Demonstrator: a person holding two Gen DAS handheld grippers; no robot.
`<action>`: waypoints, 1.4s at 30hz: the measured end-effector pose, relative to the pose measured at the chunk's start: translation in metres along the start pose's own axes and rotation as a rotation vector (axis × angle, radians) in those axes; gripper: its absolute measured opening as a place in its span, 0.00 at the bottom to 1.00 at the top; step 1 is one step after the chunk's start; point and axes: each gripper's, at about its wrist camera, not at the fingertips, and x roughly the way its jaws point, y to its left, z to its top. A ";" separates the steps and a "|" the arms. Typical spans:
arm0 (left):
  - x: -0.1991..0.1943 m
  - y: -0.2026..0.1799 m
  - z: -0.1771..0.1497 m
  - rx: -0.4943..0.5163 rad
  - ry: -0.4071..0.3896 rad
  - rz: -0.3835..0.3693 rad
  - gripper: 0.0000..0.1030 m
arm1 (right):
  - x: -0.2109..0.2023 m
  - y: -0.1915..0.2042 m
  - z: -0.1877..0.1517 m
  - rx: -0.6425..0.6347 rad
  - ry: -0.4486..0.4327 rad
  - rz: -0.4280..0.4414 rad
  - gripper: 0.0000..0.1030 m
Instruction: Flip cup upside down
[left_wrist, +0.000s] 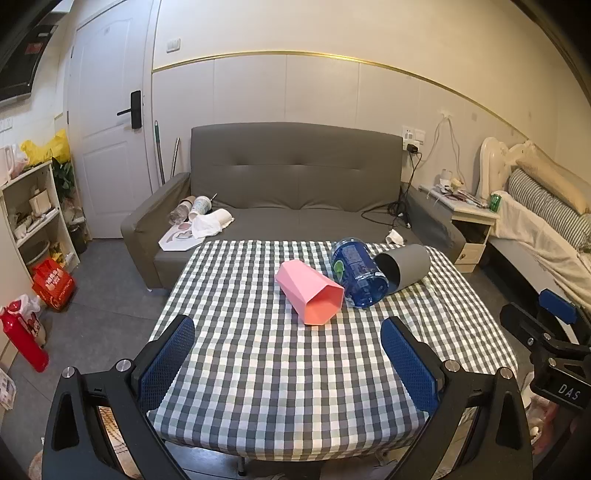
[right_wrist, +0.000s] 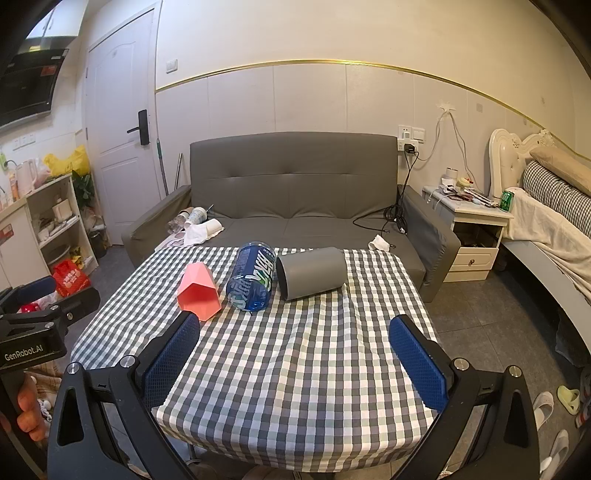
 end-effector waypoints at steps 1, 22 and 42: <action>0.000 0.000 0.000 0.001 0.001 -0.003 1.00 | 0.001 0.000 0.000 0.000 0.000 0.000 1.00; 0.000 -0.001 -0.001 0.154 0.003 -0.272 1.00 | 0.002 0.000 0.004 0.082 -0.006 -0.143 1.00; -0.001 -0.002 -0.001 0.177 0.004 -0.304 1.00 | 0.003 -0.002 0.001 0.121 -0.008 -0.202 1.00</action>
